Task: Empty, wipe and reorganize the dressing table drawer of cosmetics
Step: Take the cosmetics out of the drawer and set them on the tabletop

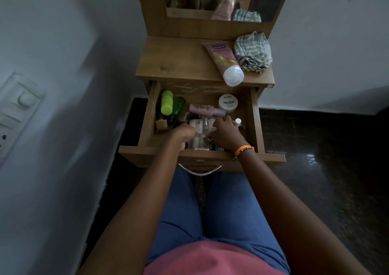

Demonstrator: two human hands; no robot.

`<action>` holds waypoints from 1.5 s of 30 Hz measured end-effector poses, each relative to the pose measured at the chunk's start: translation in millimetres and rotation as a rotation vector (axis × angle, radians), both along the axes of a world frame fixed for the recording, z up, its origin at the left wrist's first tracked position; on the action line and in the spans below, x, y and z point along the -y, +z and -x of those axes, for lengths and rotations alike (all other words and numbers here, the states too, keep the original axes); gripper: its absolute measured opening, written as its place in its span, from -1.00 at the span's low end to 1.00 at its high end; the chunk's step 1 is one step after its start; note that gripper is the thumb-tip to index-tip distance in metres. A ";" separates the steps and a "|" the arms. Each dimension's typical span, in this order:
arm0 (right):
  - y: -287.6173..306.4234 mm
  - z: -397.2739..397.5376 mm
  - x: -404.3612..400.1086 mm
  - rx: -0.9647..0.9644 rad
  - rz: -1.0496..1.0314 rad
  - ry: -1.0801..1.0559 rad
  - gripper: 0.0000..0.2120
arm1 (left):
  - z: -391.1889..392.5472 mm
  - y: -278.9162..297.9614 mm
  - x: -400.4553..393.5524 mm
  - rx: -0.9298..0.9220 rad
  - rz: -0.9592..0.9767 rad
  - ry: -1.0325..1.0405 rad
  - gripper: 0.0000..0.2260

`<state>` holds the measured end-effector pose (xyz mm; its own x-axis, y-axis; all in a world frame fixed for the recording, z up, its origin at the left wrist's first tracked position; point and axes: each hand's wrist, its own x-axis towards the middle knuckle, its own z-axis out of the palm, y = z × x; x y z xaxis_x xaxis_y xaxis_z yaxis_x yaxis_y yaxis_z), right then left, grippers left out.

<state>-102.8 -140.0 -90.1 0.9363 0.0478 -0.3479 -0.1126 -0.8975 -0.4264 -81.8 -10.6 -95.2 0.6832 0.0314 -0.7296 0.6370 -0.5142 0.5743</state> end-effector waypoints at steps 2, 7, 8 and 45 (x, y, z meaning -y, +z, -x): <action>-1.0 -0.8 0.2 -0.014 -0.042 -0.029 -0.54 | -1.7 -1.2 -1.9 0.002 0.029 0.040 -0.57; -2.1 -1.0 0.2 -0.038 -0.142 -0.096 -0.52 | -1.8 -2.2 -2.0 0.023 0.070 0.086 -0.58; -2.6 -1.0 0.3 -0.040 -0.152 -0.099 -0.53 | -1.5 -2.6 -1.7 0.018 0.066 0.079 -0.58; -10.1 -5.7 1.7 0.124 -0.115 0.153 -0.75 | 13.5 45.5 -31.5 0.678 -0.102 0.006 -0.74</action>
<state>-97.1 -141.7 -100.2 0.9504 0.2249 -0.2150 0.0804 -0.8450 -0.5287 -95.3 20.9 -49.7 0.9876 0.0819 -0.1342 0.1567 -0.5844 0.7962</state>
